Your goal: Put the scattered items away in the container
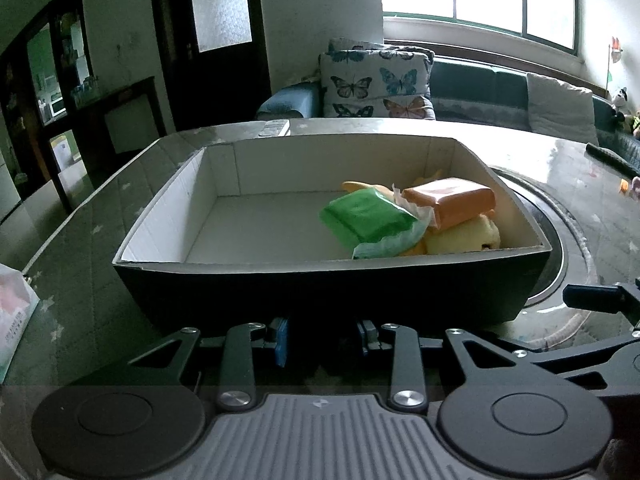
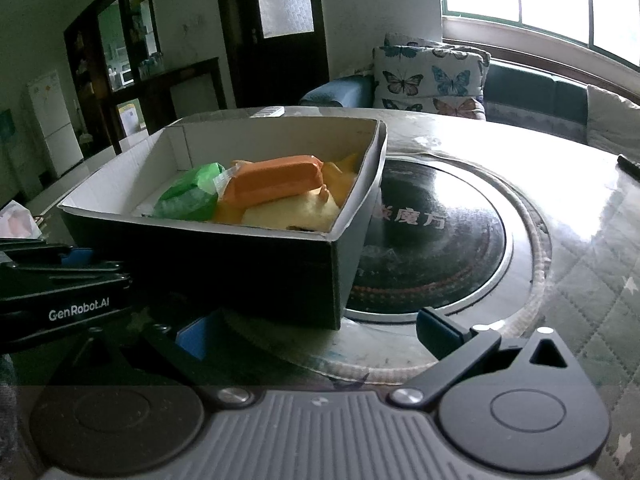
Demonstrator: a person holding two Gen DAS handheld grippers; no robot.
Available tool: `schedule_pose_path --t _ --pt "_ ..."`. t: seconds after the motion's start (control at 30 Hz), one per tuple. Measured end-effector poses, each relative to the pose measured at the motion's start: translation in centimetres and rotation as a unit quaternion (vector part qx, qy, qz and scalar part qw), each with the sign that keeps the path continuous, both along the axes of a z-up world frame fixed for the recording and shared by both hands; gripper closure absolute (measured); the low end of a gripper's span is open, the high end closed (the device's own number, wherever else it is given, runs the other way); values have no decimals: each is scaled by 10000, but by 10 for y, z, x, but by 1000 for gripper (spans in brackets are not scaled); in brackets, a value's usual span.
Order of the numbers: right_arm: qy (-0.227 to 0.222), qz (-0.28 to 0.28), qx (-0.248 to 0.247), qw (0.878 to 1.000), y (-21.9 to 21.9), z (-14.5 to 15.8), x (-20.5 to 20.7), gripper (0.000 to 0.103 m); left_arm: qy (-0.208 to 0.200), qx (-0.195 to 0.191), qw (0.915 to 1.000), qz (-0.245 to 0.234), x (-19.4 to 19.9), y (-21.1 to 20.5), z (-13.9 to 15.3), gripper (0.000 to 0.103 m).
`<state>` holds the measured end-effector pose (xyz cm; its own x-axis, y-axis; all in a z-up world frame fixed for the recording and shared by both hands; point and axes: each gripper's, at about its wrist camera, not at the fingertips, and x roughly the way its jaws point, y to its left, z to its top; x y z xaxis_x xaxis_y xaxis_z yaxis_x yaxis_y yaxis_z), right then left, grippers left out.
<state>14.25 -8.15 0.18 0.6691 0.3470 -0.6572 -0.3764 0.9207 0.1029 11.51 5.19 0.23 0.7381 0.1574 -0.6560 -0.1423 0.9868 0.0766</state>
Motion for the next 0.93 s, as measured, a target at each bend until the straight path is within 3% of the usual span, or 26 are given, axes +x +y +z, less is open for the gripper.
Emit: schedule_pose_path --t 0.93 --pt "-96 74 17 9999 -2 4 -5 0 -51 -68 10000 39 -9 -2 3 69"
